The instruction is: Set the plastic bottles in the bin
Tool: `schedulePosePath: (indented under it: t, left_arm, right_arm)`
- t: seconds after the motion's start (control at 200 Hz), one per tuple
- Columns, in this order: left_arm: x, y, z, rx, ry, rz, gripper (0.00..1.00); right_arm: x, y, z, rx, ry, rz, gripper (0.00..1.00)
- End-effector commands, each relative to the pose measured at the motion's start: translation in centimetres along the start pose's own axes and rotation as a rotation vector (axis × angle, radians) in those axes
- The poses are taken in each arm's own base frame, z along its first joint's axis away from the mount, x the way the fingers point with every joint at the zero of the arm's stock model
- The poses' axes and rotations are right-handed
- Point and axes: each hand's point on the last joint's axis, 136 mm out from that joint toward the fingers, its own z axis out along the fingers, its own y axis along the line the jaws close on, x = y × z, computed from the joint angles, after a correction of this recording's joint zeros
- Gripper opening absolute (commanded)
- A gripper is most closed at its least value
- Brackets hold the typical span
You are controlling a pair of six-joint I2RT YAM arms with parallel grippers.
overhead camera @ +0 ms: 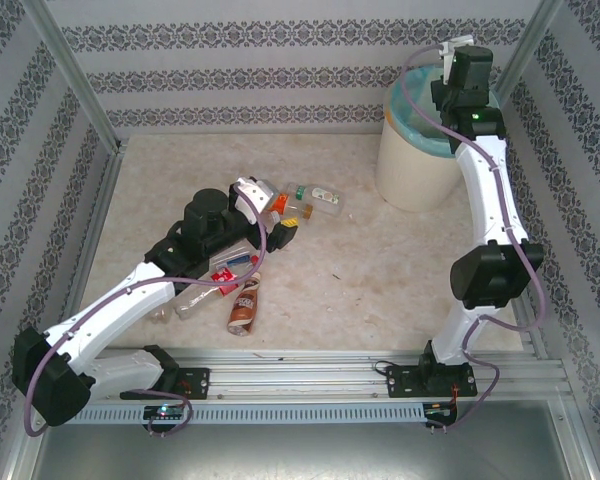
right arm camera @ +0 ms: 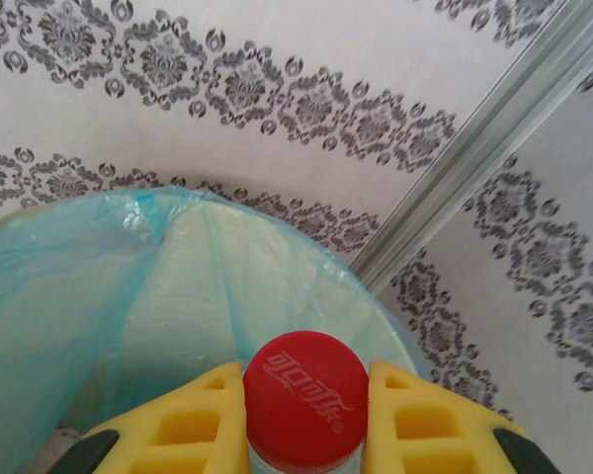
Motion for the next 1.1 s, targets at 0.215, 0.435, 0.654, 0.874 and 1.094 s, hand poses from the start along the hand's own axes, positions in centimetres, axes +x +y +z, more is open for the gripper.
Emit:
schedulePosePath:
  t: [0.215, 0.435, 0.654, 0.874, 1.094]
  left_arm:
    - [-0.6, -0.1, 0.0, 0.001, 0.002, 0.045, 1.00]
    - [-0.2, -0.2, 0.3, 0.002, 0.014, 0.052, 0.99]
    - [0.1, -0.1, 0.5, 0.002, 0.027, 0.057, 0.99]
    - [0.1, -0.1, 0.5, 0.004, 0.029, 0.058, 0.99]
    - [0.0, -0.1, 0.4, 0.002, 0.023, 0.059, 0.99]
  right_arm:
    - [5.9, 0.6, 5.2, -0.058, 0.142, 0.136, 0.00]
    - [9.6, 1.4, 7.7, -0.091, 0.238, 0.183, 0.00]
    - [13.0, 1.5, 9.1, -0.089, 0.320, 0.218, 0.00]
    - [13.4, 0.6, 8.8, -0.083, 0.336, 0.281, 0.03]
    - [8.8, -0.4, 7.2, -0.088, 0.225, 0.304, 0.09]
